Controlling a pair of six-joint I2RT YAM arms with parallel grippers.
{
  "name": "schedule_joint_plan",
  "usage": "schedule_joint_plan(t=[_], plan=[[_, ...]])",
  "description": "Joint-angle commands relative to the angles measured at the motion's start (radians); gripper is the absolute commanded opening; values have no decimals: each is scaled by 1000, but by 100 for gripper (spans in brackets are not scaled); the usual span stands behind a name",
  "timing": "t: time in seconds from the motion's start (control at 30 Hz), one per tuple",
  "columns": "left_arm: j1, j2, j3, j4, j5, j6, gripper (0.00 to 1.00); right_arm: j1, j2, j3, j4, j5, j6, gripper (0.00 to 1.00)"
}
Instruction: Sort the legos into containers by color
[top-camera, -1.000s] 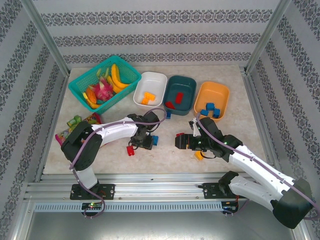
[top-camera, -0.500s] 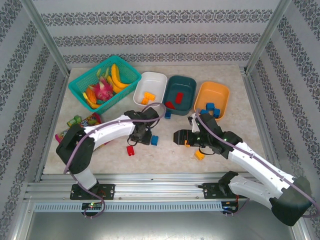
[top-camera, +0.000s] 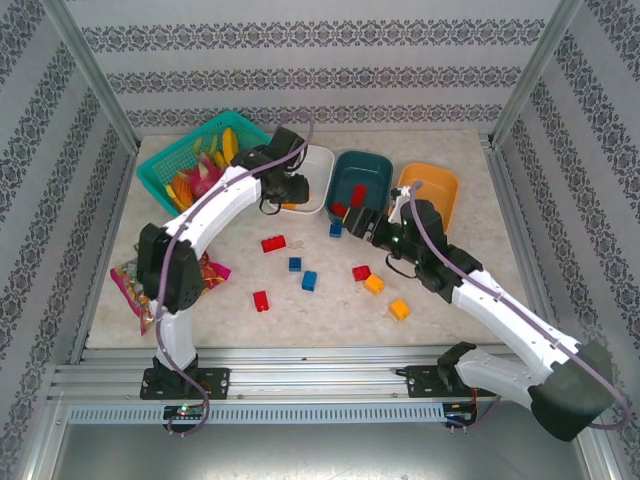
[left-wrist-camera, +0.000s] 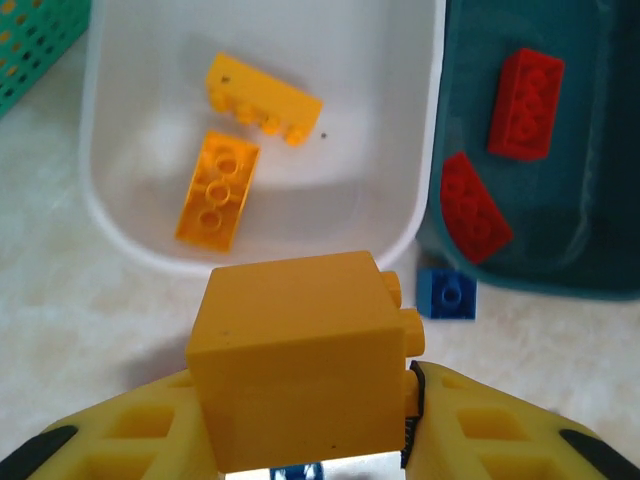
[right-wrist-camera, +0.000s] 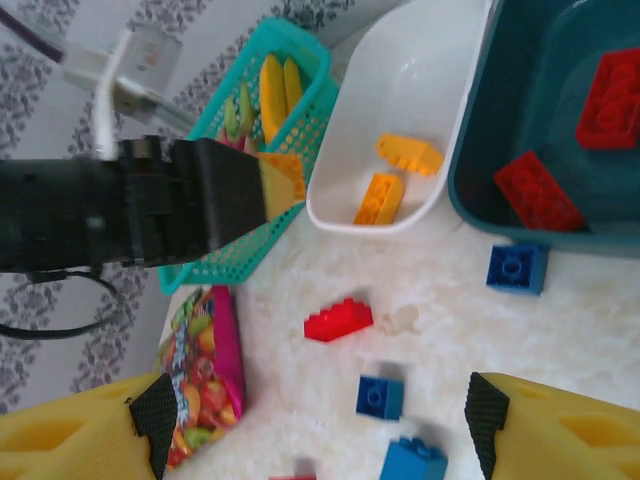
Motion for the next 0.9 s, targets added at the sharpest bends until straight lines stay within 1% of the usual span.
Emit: schedule_joint_plan(t=[0.0,0.1,0.23,0.4,0.53,0.63,0.73,0.87], plan=[[26,122,141,-41,67,54,35,-28,44,75,17,-29,19,78],[42,241,269,-67,105,47,35,-47,65,80,13,-45,41,78],[52,354,382,-105,134,32,35,-55,78,80,7,-50,48,78],[53,411,386,-115,149,16,34,-65,88,73,-12,-55,53,78],[54,410,340,-103,154,-2,35,-72,99,72,-27,-56,55,78],[53,416,334,-101,166,-6,42,-72,116,75,-51,-47,61,78],[54,411,341,-113,160,-6,54,-68,134,85,-103,-20,67,78],[56,380,347,-121,152,-5,61,-44,162,91,-150,38,76,77]])
